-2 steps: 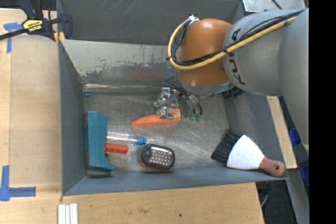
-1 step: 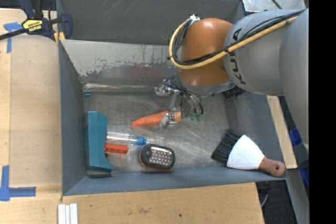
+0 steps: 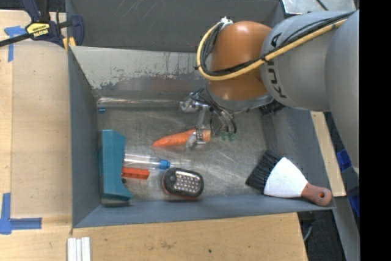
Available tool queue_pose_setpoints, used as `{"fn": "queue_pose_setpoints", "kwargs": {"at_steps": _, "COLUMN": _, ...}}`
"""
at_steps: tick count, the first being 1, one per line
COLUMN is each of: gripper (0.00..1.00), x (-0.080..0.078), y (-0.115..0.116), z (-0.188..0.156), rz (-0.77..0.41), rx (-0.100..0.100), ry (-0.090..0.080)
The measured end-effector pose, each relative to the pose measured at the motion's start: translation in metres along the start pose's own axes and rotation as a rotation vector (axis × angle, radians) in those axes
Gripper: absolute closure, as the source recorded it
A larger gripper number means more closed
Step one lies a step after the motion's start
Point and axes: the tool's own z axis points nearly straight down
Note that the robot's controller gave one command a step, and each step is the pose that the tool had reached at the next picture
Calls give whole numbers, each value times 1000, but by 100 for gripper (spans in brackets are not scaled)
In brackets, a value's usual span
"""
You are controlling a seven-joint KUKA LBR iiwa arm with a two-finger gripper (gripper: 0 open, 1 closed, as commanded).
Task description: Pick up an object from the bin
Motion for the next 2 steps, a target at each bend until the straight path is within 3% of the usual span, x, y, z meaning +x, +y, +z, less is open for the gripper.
{"fn": "queue_pose_setpoints", "kwargs": {"at_steps": 1, "gripper": 100, "x": -12, "y": -12, "z": 49, "rz": 327, "rx": -4, "ry": 2}}
{"fn": "queue_pose_setpoints", "kwargs": {"at_steps": 2, "gripper": 100, "x": -12, "y": -12, "z": 49, "rz": 327, "rx": -4, "ry": 2}}
